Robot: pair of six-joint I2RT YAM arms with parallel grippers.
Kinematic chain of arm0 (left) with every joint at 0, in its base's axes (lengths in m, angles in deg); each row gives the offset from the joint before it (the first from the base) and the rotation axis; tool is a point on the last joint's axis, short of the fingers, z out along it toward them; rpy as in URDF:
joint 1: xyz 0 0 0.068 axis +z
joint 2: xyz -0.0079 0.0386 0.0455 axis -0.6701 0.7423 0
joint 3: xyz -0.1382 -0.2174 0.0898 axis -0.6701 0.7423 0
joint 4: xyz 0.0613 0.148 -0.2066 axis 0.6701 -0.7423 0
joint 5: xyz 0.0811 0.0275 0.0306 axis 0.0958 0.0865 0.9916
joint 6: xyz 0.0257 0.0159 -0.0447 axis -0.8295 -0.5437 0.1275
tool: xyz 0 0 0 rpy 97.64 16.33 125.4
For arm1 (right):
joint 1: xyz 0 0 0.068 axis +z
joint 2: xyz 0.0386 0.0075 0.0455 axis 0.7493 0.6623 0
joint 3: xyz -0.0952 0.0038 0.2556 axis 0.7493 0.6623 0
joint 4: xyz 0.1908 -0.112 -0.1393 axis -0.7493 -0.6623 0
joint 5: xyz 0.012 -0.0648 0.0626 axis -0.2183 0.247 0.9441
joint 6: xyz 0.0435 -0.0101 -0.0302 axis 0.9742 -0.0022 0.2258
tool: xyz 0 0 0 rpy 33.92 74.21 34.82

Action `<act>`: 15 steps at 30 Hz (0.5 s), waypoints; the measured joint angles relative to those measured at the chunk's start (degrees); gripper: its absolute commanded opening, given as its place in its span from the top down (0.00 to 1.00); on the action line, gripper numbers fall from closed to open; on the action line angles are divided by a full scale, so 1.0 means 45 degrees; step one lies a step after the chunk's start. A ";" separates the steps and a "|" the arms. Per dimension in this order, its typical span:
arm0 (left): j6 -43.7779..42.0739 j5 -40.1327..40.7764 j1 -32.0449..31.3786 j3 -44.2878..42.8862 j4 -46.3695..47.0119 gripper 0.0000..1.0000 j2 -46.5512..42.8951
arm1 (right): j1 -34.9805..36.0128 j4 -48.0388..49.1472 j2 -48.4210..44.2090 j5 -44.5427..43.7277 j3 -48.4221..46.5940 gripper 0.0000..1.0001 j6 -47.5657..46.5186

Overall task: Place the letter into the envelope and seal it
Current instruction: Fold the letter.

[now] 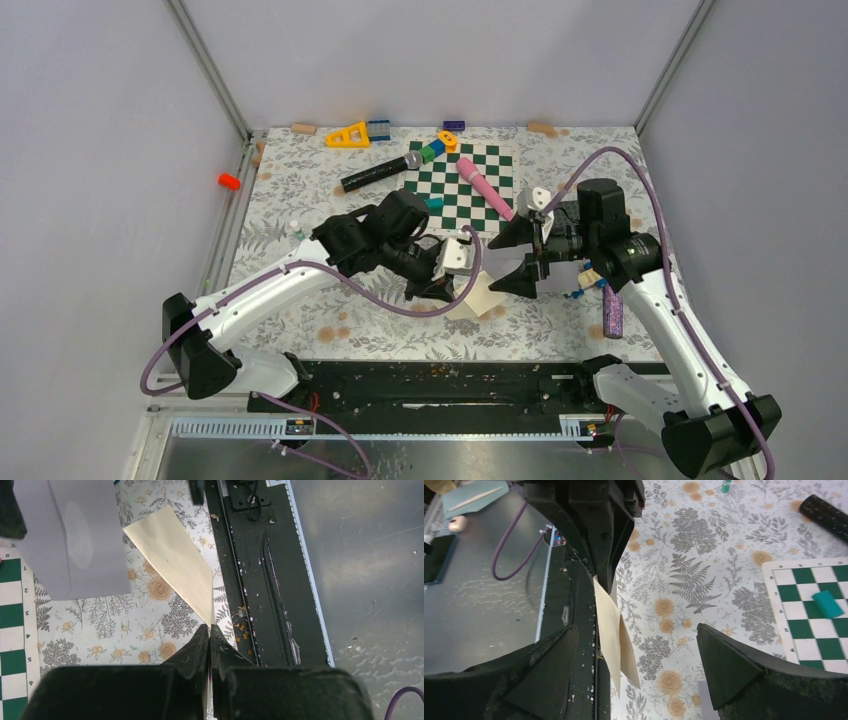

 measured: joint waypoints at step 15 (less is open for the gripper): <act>0.0238 0.0772 -0.0219 -0.0189 0.0301 1.00 0.0102 | -0.0015 0.0646 0.1161 0.2778 0.0476 0.16 0.1195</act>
